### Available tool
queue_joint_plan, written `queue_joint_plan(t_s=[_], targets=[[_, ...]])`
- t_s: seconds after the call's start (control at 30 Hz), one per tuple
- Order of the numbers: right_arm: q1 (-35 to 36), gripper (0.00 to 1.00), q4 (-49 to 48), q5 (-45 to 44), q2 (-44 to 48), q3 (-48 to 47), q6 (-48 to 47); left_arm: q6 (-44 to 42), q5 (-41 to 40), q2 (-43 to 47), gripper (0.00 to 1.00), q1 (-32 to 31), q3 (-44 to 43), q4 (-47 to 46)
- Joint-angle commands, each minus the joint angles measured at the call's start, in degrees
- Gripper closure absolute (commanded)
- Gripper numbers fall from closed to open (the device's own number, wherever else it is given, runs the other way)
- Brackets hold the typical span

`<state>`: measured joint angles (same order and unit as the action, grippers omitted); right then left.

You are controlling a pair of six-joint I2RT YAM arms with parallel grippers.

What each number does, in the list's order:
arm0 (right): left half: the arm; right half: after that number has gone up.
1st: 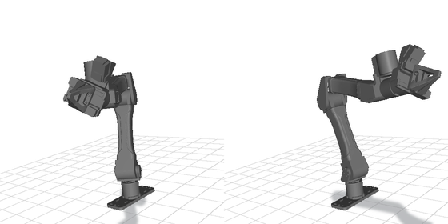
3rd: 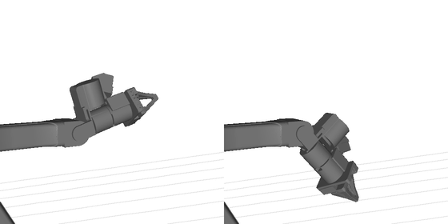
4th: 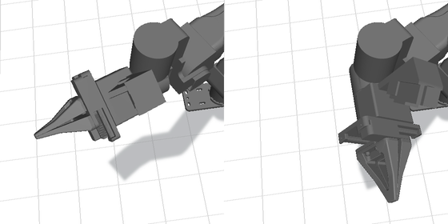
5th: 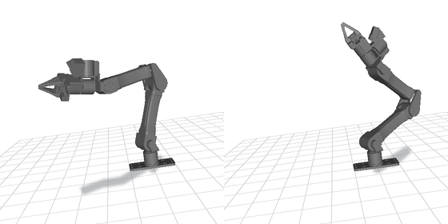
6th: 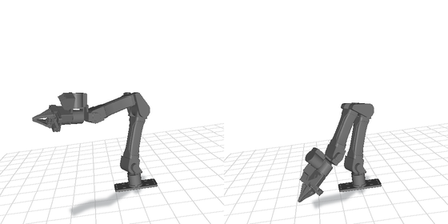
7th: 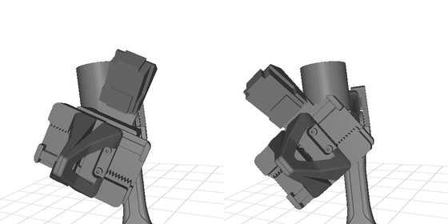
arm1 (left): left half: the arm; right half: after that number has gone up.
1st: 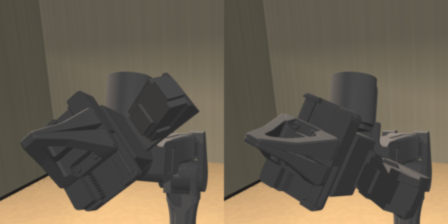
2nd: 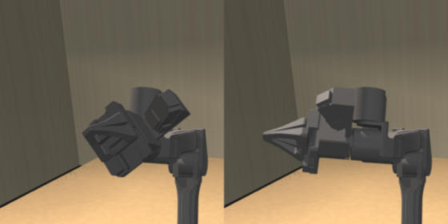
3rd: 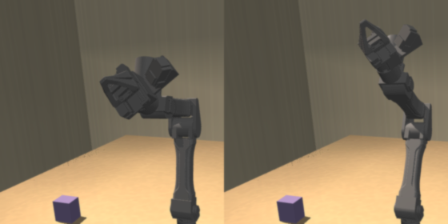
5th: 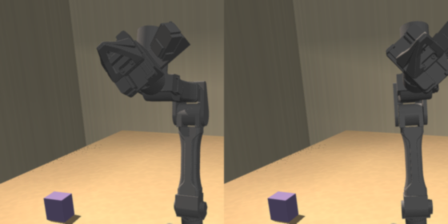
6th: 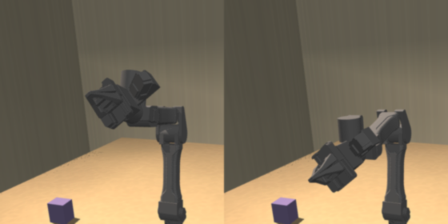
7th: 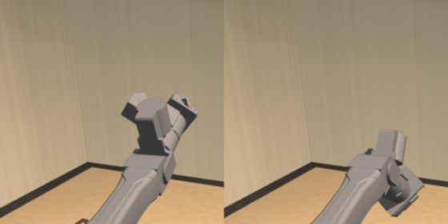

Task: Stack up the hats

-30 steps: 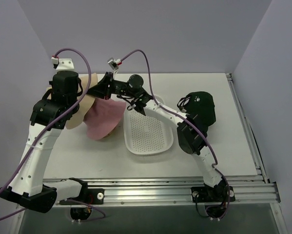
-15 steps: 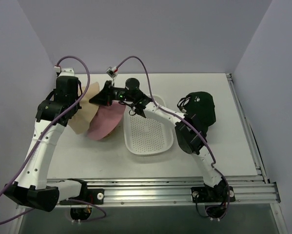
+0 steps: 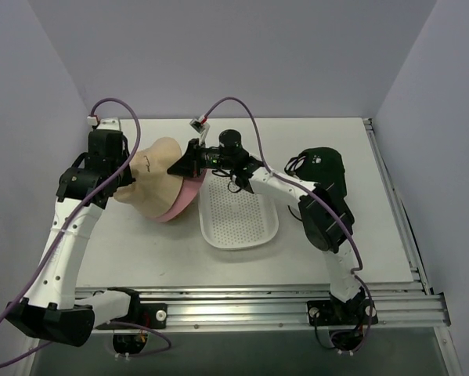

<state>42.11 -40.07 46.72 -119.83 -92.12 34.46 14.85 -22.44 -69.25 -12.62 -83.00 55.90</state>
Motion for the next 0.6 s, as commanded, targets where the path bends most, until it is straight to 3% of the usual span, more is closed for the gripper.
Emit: queue_joint_plan(t_s=[0.0, 0.2, 0.4, 0.47, 0.57], targets=[[-2.7, 1.0, -3.2, -0.3, 3.3, 3.6, 0.2, 0.5, -0.9, 3.1, 0.69, 1.0, 0.0, -3.3], [-4.3, 0.89, -8.5, -0.3, 4.9, 9.1, 2.8, 0.5, 2.6, 3.4, 0.56, 1.1, -1.0, -4.4], [-5.2, 0.82, -9.4, -1.0, 6.6, 10.0, 3.3, 1.0, 4.2, 1.6, 0.51, 2.9, -4.0, -6.5], [-5.6, 0.84, -7.1, -1.6, 6.3, 9.1, 3.0, 1.2, 8.5, 0.7, 0.5, 6.3, -5.6, -7.0], [-6.2, 0.97, -5.7, -2.1, 4.9, 7.0, 3.2, 2.1, 17.7, -0.8, 0.45, 10.8, -8.0, -8.9]])
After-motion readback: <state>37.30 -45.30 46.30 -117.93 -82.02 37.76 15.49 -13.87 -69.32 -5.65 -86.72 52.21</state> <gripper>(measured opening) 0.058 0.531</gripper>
